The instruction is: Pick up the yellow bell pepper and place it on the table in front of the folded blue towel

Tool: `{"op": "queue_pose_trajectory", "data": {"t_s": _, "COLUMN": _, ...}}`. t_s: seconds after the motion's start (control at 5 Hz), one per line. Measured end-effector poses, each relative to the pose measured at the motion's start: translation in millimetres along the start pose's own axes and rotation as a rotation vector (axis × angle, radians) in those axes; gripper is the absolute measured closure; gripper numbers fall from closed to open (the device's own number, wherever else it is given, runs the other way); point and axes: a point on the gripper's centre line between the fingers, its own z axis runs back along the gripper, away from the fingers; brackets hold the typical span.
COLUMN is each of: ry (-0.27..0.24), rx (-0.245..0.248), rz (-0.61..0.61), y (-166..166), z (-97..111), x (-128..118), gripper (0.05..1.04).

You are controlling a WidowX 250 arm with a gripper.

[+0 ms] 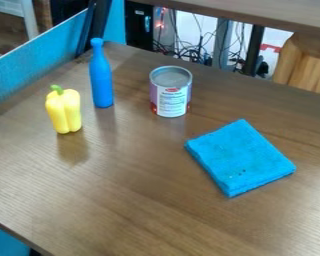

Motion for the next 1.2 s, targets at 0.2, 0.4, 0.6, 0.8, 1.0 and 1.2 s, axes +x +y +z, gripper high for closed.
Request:
{"op": "queue_pose_trajectory", "data": {"t_s": 0.2, "ry": 0.048, "rx": 0.015, "rz": -0.003, "y": 0, "z": -18, "x": -1, "gripper": 0.082}}
{"op": "queue_pose_trajectory", "data": {"t_s": 0.4, "ry": 0.094, "rx": 0.013, "rz": -0.044, "y": 1, "z": -35, "x": -9, "gripper": 0.083}}
{"op": "queue_pose_trajectory", "data": {"t_s": 0.6, "ry": 0.059, "rx": -0.005, "rz": -0.11, "y": 4, "z": -31, "x": -19, "gripper": 0.082}}
{"op": "queue_pose_trajectory", "data": {"t_s": 0.8, "ry": 0.01, "rx": -0.046, "rz": -0.209, "y": 12, "z": -24, "x": -29, "gripper": 0.083}}
{"op": "queue_pose_trajectory", "data": {"t_s": 1.0, "ry": -0.031, "rx": -0.081, "rz": -0.261, "y": 28, "z": -19, "x": -35, "gripper": 0.082}}
{"op": "queue_pose_trajectory", "data": {"t_s": 1.2, "ry": -0.02, "rx": -0.076, "rz": -0.372, "y": 44, "z": -25, "x": -41, "gripper": 0.082}}
